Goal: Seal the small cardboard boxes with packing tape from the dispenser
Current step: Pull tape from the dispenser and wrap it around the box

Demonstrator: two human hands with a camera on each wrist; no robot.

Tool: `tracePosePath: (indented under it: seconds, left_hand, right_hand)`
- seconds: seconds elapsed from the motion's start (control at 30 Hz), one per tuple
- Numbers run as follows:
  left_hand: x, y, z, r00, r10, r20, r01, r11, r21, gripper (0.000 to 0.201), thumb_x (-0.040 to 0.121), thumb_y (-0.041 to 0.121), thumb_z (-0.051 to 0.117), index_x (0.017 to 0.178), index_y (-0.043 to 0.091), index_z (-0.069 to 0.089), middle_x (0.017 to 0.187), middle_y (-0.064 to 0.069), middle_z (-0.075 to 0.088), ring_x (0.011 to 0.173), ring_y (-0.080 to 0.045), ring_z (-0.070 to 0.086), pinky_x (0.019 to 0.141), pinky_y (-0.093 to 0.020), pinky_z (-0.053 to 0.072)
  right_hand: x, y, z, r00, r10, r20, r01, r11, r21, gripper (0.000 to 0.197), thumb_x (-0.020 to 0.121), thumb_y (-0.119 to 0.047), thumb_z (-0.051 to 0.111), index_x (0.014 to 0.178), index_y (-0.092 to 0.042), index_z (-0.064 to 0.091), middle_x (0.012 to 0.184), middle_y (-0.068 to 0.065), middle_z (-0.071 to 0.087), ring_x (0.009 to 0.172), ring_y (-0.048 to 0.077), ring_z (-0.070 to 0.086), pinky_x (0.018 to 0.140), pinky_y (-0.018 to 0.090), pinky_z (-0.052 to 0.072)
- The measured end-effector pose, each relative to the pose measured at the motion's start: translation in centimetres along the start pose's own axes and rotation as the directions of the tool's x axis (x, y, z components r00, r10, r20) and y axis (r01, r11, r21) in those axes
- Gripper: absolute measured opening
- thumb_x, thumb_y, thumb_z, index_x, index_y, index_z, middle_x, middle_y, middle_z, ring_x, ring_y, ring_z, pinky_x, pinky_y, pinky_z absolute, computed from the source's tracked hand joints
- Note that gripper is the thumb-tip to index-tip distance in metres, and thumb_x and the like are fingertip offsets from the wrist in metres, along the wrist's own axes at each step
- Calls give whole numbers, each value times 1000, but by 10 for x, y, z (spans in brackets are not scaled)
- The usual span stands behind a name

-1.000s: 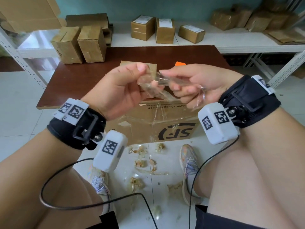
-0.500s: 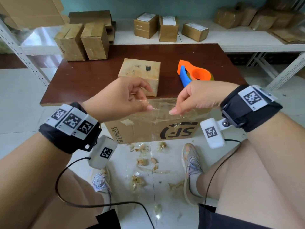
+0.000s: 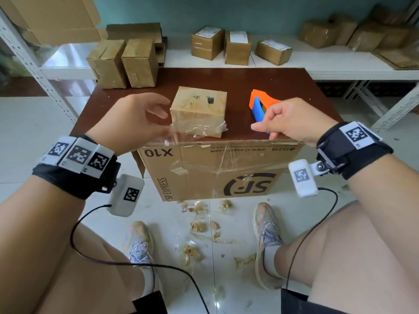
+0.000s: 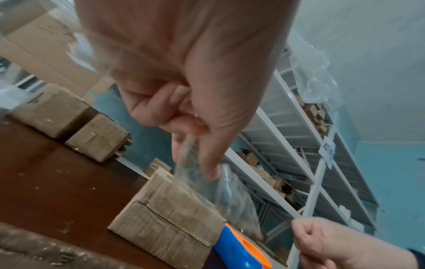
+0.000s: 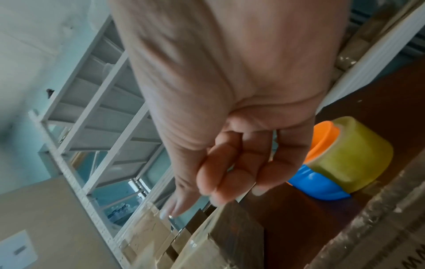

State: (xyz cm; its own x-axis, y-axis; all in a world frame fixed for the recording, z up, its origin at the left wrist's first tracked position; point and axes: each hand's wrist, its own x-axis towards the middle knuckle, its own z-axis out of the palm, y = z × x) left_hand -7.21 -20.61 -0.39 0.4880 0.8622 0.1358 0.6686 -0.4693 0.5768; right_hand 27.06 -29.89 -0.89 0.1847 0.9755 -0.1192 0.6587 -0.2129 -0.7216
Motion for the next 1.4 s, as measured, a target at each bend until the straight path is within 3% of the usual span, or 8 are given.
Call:
tracePosePath:
  seconds: [0.27, 0.43, 0.6, 0.77, 0.87, 1.1, 1.3, 1.4]
  left_hand:
    - [-9, 24, 2, 993, 81, 82, -50, 944, -325, 39, 80, 32, 87, 117, 26, 75, 97, 5, 81, 80, -40, 74, 78, -49, 67]
    - [-11, 48, 12, 944, 297, 146, -92, 659, -747, 22, 90, 12, 82, 103, 7, 66, 88, -7, 68, 55, -9, 58, 49, -17, 46]
    - [1, 48, 10, 921, 367, 130, 33, 260, -965, 26, 90, 16, 79, 105, 15, 57, 87, 1, 54, 50, -3, 37, 43, -15, 38]
    - [10, 31, 4, 945, 288, 152, 113, 148, -982, 27, 90, 22, 77, 110, 22, 59, 93, 8, 59, 52, 2, 36, 42, -10, 34]
    - [12, 14, -5, 965, 236, 114, 64, 210, -976, 26, 90, 19, 79, 110, 20, 61, 92, 4, 61, 51, 0, 39, 44, -14, 30]
    - [-15, -4, -15, 979, 195, -58, -199, 858, -474, 28, 89, 15, 82, 113, 8, 69, 101, -5, 79, 76, -23, 77, 67, -35, 67]
    - [-4, -19, -9, 999, 9, 53, -9, 1000, 4, 73, 74, 44, 90, 140, 26, 63, 133, 15, 66, 74, -4, 70, 70, -22, 60]
    - [2, -22, -4, 996, -35, 78, 31, 998, 59, 39, 75, 46, 90, 107, 27, 78, 105, 14, 74, 78, 3, 64, 71, -19, 52]
  right_hand:
    - [-10, -23, 24, 968, -250, -9, 246, 945, 216, 68, 66, -65, 89, 122, -30, 70, 120, -7, 75, 114, 9, 68, 107, 44, 55]
    - [-26, -64, 73, 861, -377, 340, 170, 845, 507, 76, 83, -23, 87, 150, -13, 51, 148, 0, 62, 142, 13, 54, 123, 43, 40]
    - [-27, -78, 91, 804, -348, 482, 2, 812, 584, 70, 79, -30, 87, 139, -8, 59, 128, 9, 73, 131, 24, 65, 118, 42, 45]
    - [-19, -71, 96, 797, -300, 525, -80, 808, 583, 19, 88, -19, 80, 101, -12, 68, 91, 8, 78, 86, 23, 76, 79, 28, 59]
    - [-16, -66, 91, 815, -262, 516, -84, 828, 554, 26, 81, -25, 81, 98, -11, 67, 85, 3, 76, 75, 17, 75, 77, 30, 58]
    - [-5, -48, 72, 944, -22, 328, -55, 973, 223, 38, 77, -38, 88, 89, -5, 75, 81, 9, 79, 65, 11, 72, 55, 19, 47]
    - [4, -55, 42, 992, -18, 121, -17, 958, 285, 33, 77, -33, 92, 83, -6, 75, 77, 7, 79, 52, 5, 62, 49, 13, 47]
    - [5, -56, 35, 997, -30, 73, 13, 975, 220, 42, 78, -35, 92, 89, 0, 72, 78, 9, 80, 52, 5, 63, 48, 14, 47]
